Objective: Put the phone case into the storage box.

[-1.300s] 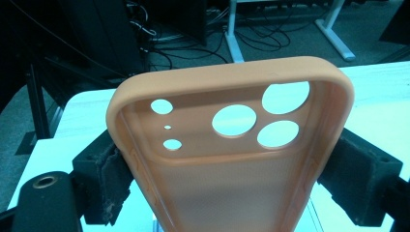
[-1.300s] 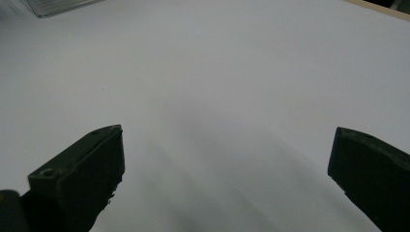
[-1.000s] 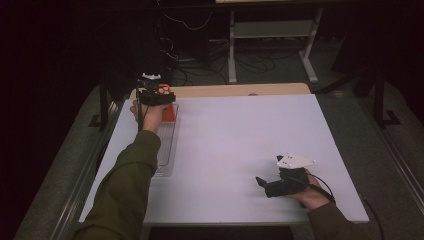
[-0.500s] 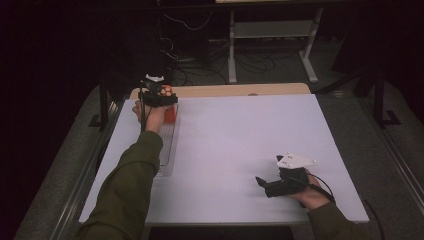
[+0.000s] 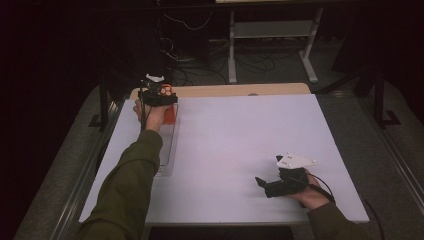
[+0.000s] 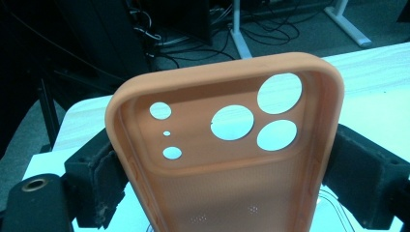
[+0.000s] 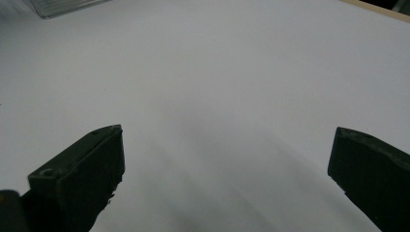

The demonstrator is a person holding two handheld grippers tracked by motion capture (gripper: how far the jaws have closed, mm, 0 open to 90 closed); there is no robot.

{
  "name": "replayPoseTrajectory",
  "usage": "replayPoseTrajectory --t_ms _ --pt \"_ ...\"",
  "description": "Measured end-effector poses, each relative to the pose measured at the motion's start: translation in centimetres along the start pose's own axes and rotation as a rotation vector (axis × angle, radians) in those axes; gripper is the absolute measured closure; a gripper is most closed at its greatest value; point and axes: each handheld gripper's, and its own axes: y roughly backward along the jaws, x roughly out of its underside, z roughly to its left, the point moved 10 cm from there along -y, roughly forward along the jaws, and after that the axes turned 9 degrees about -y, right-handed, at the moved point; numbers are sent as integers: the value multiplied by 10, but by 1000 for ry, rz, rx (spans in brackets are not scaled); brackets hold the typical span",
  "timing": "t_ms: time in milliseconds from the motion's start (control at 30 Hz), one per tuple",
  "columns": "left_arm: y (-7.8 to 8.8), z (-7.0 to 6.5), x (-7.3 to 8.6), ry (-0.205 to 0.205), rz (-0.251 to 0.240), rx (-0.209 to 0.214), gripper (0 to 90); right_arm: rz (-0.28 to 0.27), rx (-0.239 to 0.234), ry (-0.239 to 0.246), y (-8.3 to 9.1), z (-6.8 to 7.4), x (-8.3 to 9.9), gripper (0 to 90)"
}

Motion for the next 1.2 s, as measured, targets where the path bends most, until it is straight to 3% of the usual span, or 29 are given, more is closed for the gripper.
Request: replayPoseTrajectory --t_ms 133,333,367,433,633,933,1200 --pt "1 0 -1 -20 -12 25 110 0 0 4 0 0 0 0" --pt "4 -1 -6 -17 -46 54 105 -1 -3 7 0 0 0 0" --pt "3 -2 -8 -1 -67 53 100 -1 -3 7 0 0 0 0" --pt "5 -1 -10 -13 -78 58 86 0 -3 5 0 0 0 0" --pt "7 1 -10 -16 -66 57 0 -1 -5 5 -1 1 0 0" --pt "15 8 -12 6 -77 61 0 -3 -5 10 -1 1 -1 0" --pt "29 10 -15 17 -84 106 0 -7 -4 5 0 0 -2 0"
